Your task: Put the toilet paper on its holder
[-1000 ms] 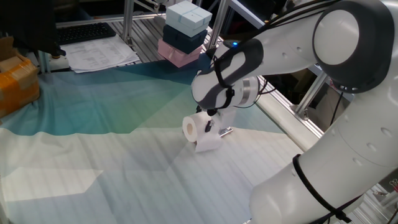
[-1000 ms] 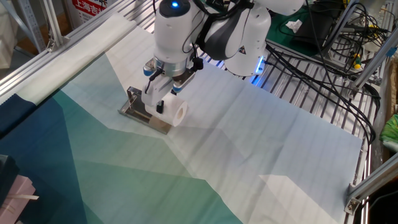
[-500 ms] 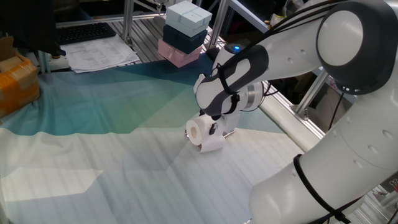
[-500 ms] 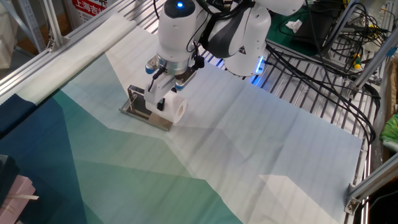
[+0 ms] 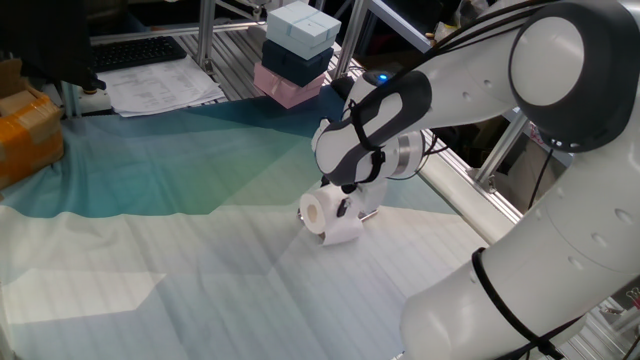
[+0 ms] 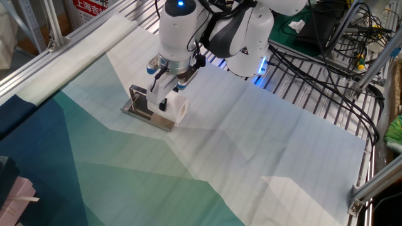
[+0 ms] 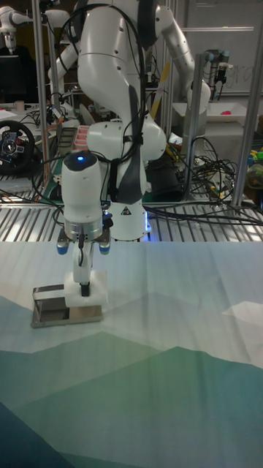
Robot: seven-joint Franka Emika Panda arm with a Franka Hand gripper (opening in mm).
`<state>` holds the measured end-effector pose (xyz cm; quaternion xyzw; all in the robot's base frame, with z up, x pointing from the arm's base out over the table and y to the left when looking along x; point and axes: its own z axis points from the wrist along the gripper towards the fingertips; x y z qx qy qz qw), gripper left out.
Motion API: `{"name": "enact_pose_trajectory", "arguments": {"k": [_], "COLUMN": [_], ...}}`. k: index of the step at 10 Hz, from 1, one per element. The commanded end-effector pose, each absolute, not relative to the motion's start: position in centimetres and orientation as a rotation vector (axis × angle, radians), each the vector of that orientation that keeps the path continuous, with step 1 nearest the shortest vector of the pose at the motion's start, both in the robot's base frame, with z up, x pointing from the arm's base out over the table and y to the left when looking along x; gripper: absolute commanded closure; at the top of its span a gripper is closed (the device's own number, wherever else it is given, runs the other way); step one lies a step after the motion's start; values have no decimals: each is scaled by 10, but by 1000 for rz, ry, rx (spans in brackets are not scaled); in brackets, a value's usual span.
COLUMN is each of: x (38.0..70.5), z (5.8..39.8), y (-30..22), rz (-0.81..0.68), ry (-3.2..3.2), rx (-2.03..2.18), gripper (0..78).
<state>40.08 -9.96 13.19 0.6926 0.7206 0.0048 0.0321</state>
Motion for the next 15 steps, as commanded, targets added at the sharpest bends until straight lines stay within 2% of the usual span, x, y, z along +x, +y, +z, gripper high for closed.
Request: {"name": "enact_pose_trajectory", "arguments": {"k": [1,5,15], "x": [398,398,403], "z": [134,146,138], "y": [-113,-123,-162], "rz": [35,51,58], "ry": [2316,2334,2361], "rx": [2041,2045,1988], "gripper": [762,762,762]}}
